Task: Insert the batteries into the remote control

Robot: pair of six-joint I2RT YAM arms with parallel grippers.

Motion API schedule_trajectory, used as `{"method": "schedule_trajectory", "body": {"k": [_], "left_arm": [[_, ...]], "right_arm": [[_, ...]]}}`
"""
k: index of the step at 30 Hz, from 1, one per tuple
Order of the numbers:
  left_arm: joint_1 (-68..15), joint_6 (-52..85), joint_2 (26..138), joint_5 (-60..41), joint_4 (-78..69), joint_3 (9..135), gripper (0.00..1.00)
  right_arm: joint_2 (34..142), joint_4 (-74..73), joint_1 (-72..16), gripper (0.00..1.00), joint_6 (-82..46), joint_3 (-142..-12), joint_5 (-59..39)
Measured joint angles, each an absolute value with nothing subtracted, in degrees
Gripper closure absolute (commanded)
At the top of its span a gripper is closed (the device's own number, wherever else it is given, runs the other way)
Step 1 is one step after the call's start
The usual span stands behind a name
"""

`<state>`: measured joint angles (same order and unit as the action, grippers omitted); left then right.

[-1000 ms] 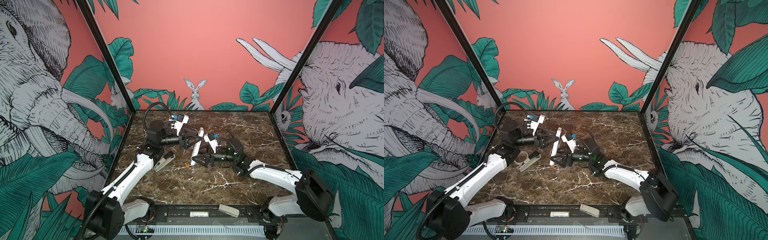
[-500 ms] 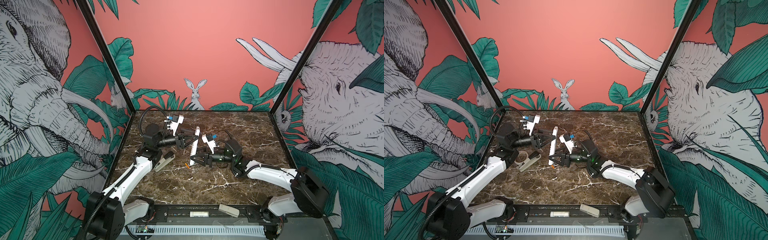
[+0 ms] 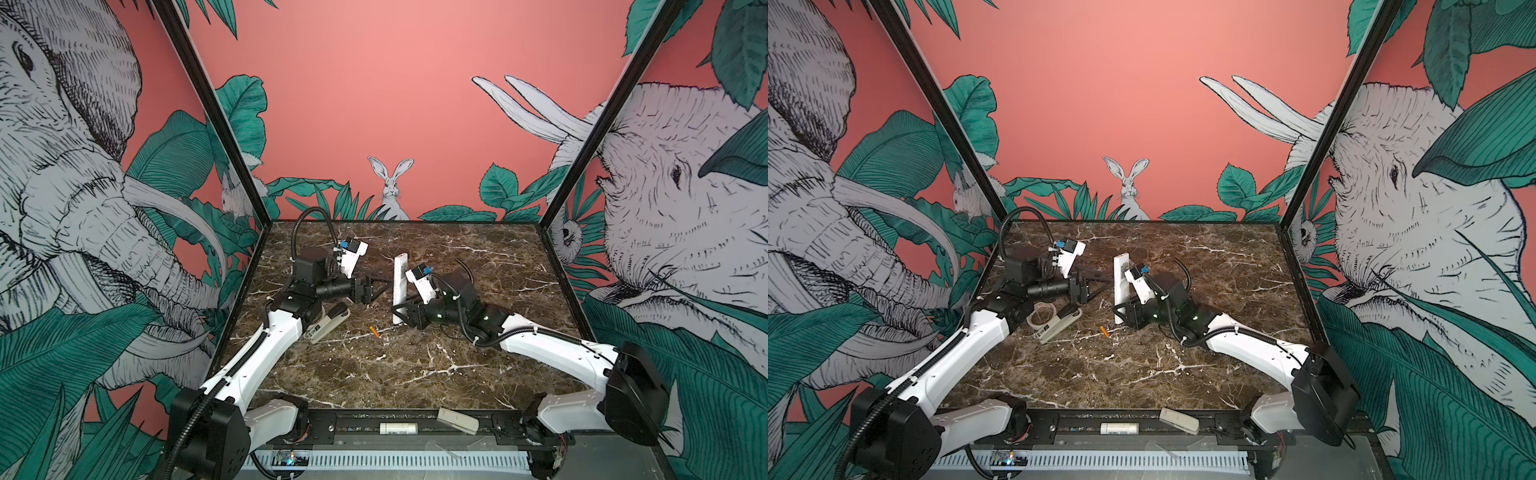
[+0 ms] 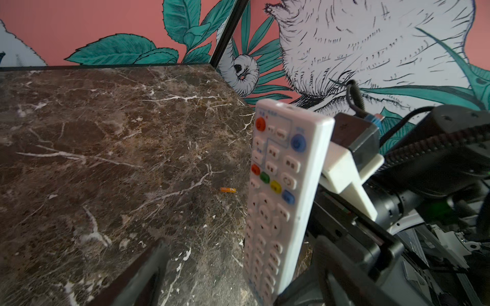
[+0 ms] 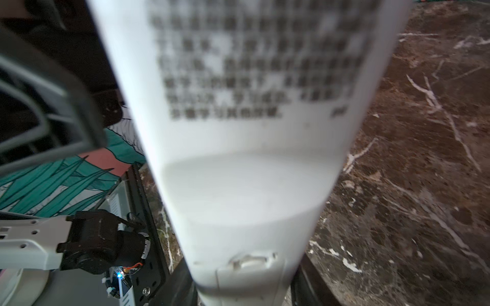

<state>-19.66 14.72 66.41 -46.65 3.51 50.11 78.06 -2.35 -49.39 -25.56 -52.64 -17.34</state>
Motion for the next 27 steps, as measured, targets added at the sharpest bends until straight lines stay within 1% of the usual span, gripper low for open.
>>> {"method": "schedule_trajectory", "body": {"k": [5, 13, 18, 21, 27], "left_arm": [[-21.1, 12.4, 68.2, -45.1, 6.0, 50.8, 0.21], [-23.0, 10.7, 70.7, -42.9, 7.9, 51.7, 0.50], [-23.1, 11.2, 70.7, -41.2, 7.6, 51.7, 0.61], [-23.1, 12.5, 70.8, -40.0, 6.5, 51.7, 0.65], [-23.6, 18.1, 72.0, -41.6, 1.8, 51.5, 0.78]], "right_arm": [[80.1, 4.8, -51.9, 0.71, -23.7, -56.8, -11.5], [83.6, 13.2, -55.9, 0.72, -20.6, -62.4, -3.0], [84.0, 15.5, -57.5, 0.72, -19.4, -63.5, 0.8], [84.0, 15.8, -58.3, 0.72, -18.8, -63.6, 3.2], [84.0, 15.3, -59.2, 0.70, -18.6, -63.2, 8.2]]}}
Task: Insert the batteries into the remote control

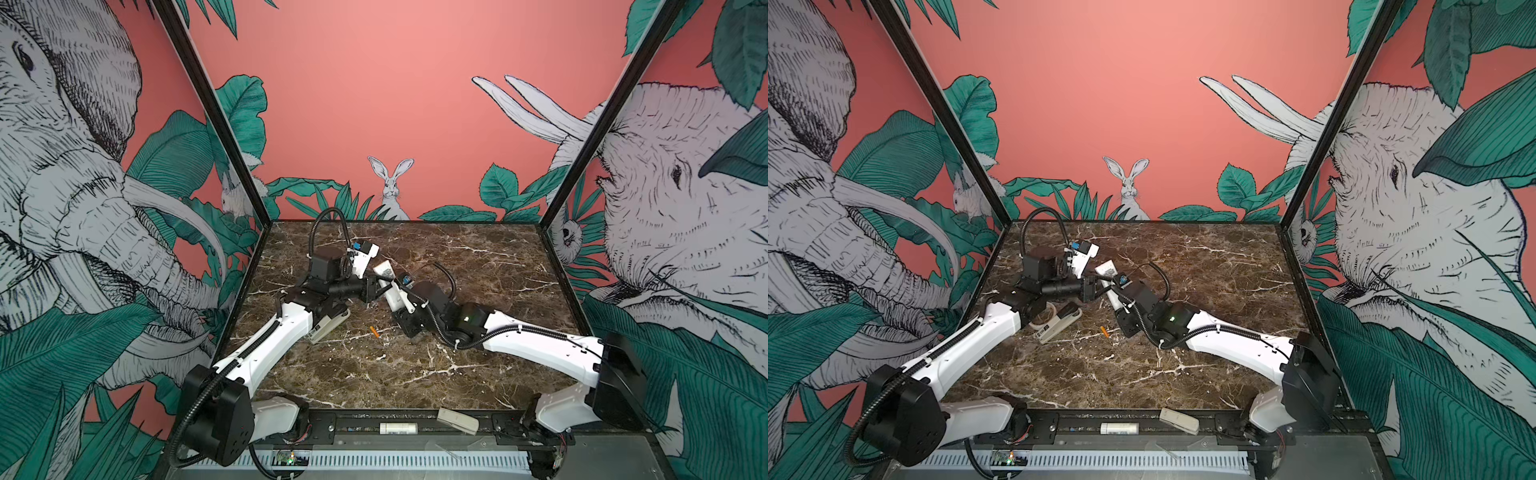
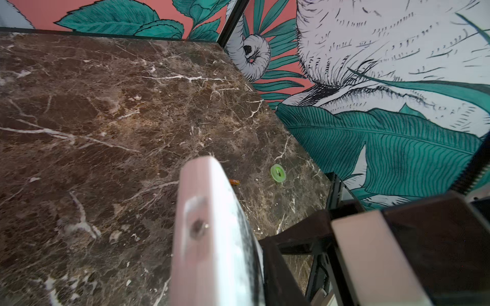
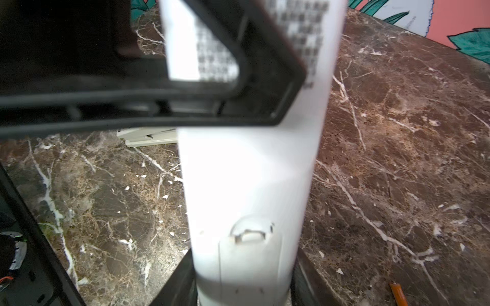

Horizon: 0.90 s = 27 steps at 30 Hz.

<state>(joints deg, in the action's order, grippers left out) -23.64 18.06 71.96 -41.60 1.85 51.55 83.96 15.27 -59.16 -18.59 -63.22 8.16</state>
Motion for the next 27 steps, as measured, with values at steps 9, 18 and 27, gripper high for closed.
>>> {"method": "schedule_trajectory", "body": {"k": [9, 18, 27], "left_arm": [[-23.9, 23.7, 74.7, -42.9, -3.4, 50.0, 0.94], [-22.8, 23.4, 74.8, -31.9, -12.2, 42.2, 0.95], [-22.9, 25.0, 74.4, -24.9, -21.9, 33.8, 0.95]], "right_arm": [[83.6, 13.1, -59.2, 0.46, -18.7, -60.5, 10.5], [79.0, 13.2, -60.1, 0.01, -18.9, -57.0, 8.5], [78.9, 13.5, -59.8, 0.01, -24.2, -55.4, 11.7]]}}
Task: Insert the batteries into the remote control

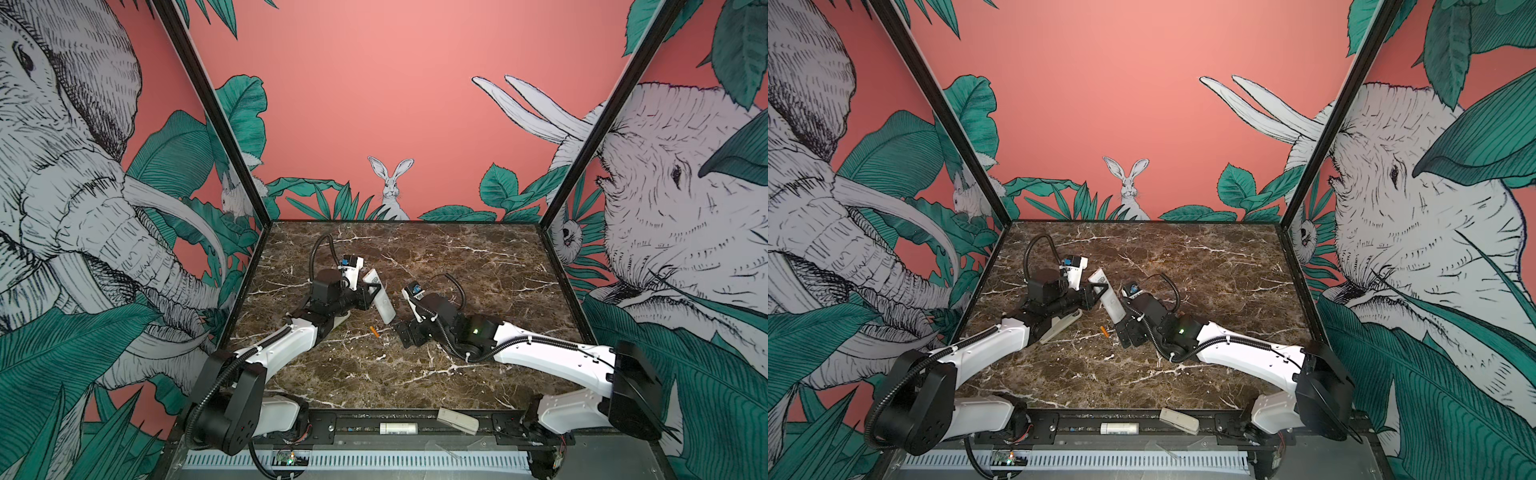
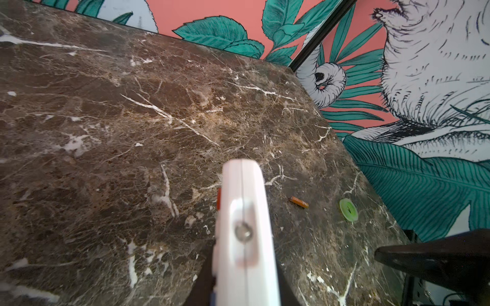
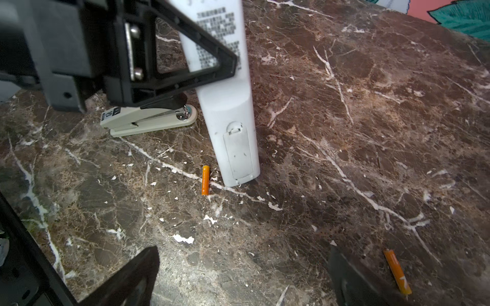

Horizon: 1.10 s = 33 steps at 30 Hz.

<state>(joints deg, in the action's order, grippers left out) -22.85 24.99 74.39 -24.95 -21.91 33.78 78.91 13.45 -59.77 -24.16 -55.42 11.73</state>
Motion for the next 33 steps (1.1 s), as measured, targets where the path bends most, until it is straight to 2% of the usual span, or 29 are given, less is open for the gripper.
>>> {"method": "schedule_trajectory", "body": {"k": [4, 11, 17, 22, 33], "left_arm": [[-22.9, 26.3, 74.2, -23.2, -26.2, 30.8, 0.95], [-23.6, 27.4, 73.0, -20.6, -31.0, 26.6, 0.95], [-24.9, 28.3, 72.0, -18.9, -34.4, 23.9, 0.96], [-26.6, 28.9, 70.7, -17.0, -36.3, 21.7, 0.96], [-27.4, 30.2, 66.7, -13.0, -37.7, 16.3, 0.96]], "right_arm": [[79.4, 14.2, -58.2, 0.01, -26.9, -55.6, 11.4], [81.8, 14.0, -50.9, 0.01, -34.3, -54.6, 5.2], [82.1, 13.3, -49.3, 0.02, -38.5, -52.8, 1.0], [85.3, 10.1, -47.7, 0.11, -41.8, -52.7, -3.2], [98.2, 1.1, -47.3, 0.38, -47.4, -55.3, -13.3]]}}
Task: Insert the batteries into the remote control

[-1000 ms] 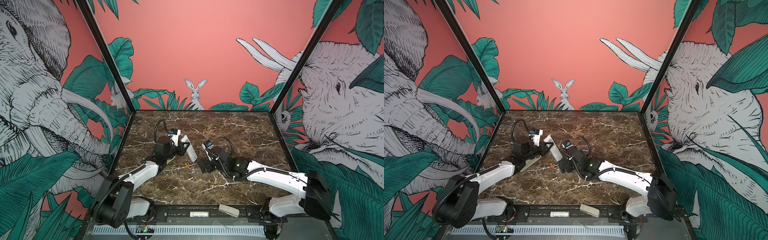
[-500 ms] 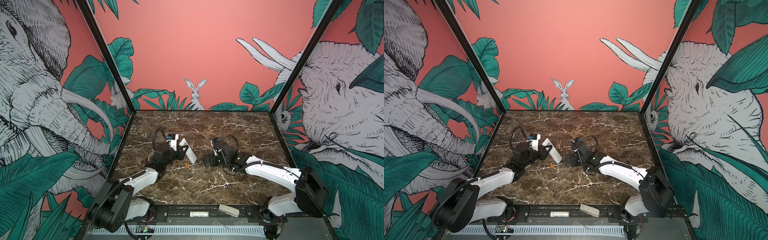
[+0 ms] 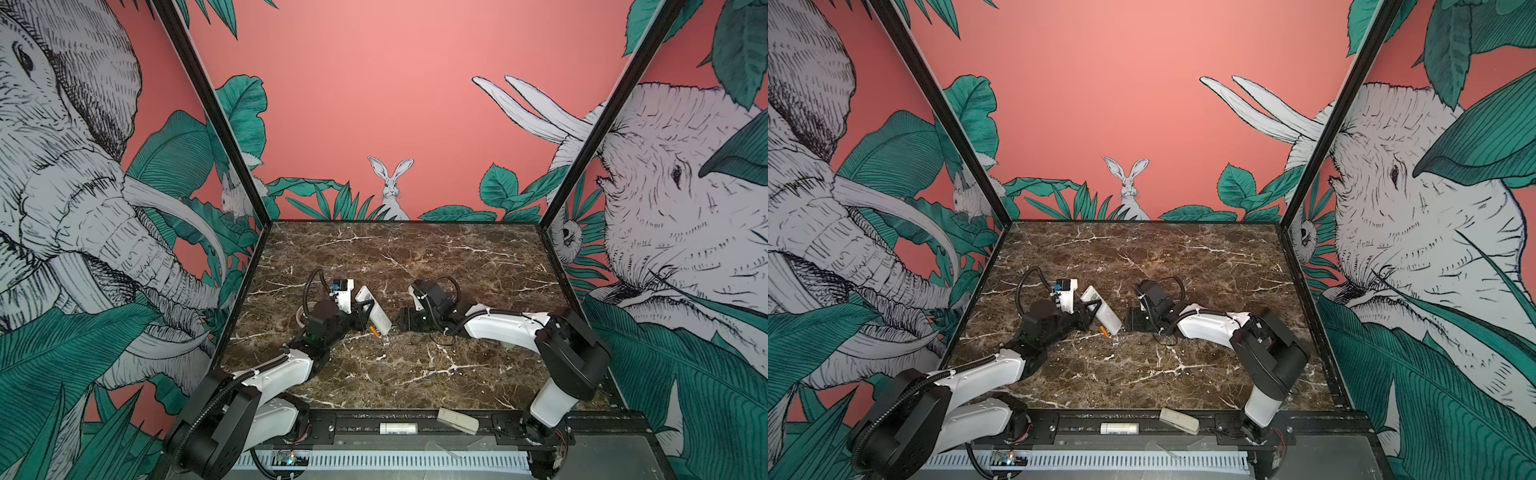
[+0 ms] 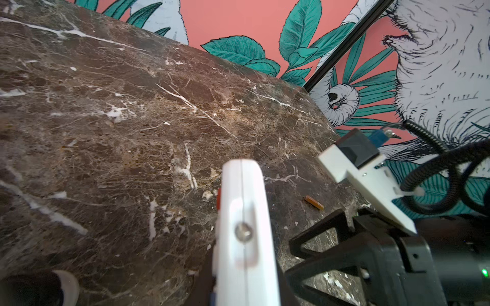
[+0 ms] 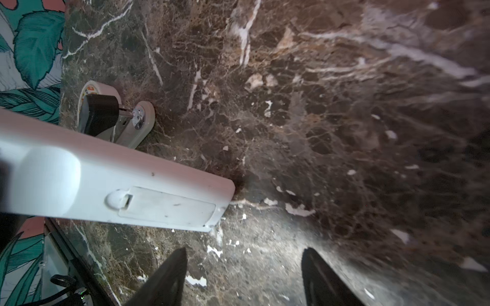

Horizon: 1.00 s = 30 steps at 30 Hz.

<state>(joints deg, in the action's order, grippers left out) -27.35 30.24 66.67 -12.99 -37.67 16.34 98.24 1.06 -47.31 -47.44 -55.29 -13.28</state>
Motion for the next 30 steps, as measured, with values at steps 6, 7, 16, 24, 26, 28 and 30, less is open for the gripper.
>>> {"method": "schedule_trajectory", "body": {"k": [6, 7, 16, 24, 26, 28, 30], "left_arm": [[-27.4, 30.4, 66.1, -11.8, -37.7, 15.7, 0.97], [-27.4, 30.4, 66.0, -11.6, -37.8, 15.6, 0.97], [-27.6, 30.5, 66.2, -11.0, -38.8, 15.3, 0.97], [-27.6, 30.7, 67.5, -11.0, -40.4, 15.3, 0.97], [-27.6, 30.9, 67.7, -11.0, -40.7, 15.3, 0.97], [-27.6, 31.1, 67.9, -11.0, -40.9, 15.3, 0.97], [-27.6, 31.1, 68.2, -10.9, -41.3, 15.3, 0.97]], "right_arm": [[100.9, -4.2, -47.3, 0.42, -50.0, -56.0, -17.0], [100.9, -4.7, -47.3, 0.42, -50.2, -56.0, -17.3], [102.0, -7.9, -47.5, 0.42, -51.1, -58.5, -19.7], [104.4, -9.4, -47.7, 0.44, -51.8, -59.2, -20.2], [104.8, -9.6, -47.7, 0.44, -52.1, -59.2, -20.2], [105.1, -9.7, -47.7, 0.44, -52.3, -59.2, -20.3], [105.2, -10.0, -47.7, 0.44, -52.4, -59.2, -20.3]]}}
